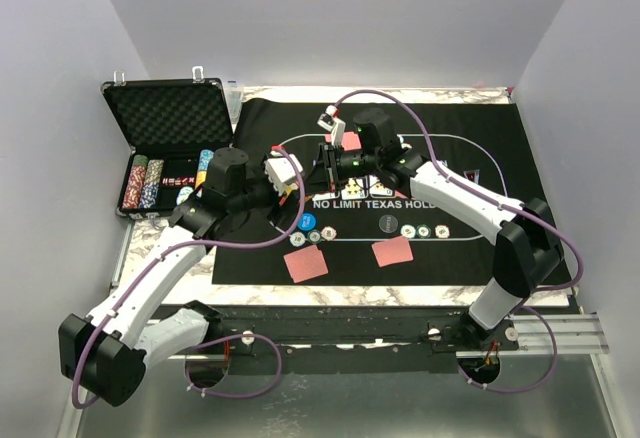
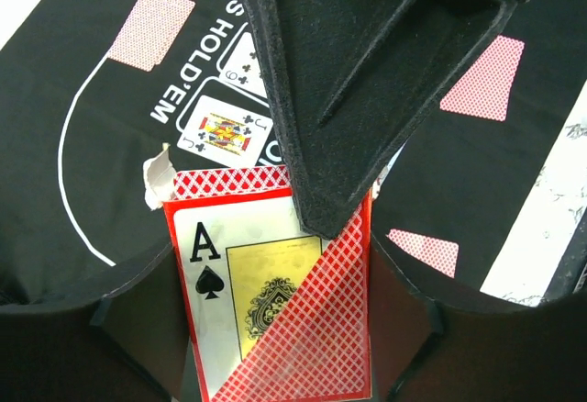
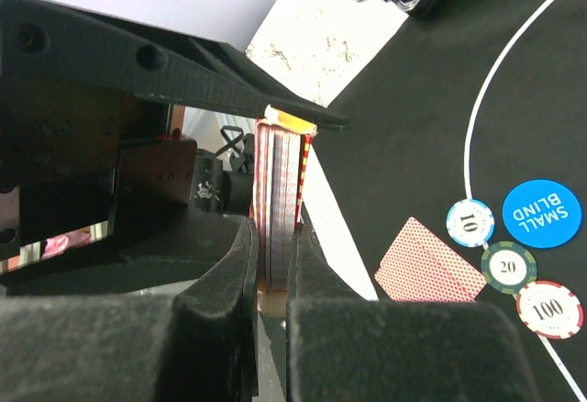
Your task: Distribute texas hold em gaming equipment
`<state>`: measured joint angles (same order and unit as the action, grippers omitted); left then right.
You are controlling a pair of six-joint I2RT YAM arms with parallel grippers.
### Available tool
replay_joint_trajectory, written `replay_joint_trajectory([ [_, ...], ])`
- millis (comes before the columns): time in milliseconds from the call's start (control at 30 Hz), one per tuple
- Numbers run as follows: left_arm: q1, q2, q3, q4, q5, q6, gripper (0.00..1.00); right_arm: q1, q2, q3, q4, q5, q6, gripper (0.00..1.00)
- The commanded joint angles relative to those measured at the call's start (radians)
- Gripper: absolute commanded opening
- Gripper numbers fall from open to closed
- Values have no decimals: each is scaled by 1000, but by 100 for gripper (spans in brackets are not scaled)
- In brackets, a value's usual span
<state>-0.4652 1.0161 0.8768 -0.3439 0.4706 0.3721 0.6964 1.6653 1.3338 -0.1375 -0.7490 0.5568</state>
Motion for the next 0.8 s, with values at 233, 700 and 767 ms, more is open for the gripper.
replay_joint_trajectory([
  [233, 12, 35, 42, -36, -30, -9, 17, -73, -7, 25, -26, 17, -17, 52],
  [700, 159, 379, 151, -4, -129, -77, 12, -300, -66, 130, -294, 104, -242, 89],
  [767, 177, 450, 194, -4, -136, -98, 13, -316, -82, 127, -314, 113, -262, 88],
])
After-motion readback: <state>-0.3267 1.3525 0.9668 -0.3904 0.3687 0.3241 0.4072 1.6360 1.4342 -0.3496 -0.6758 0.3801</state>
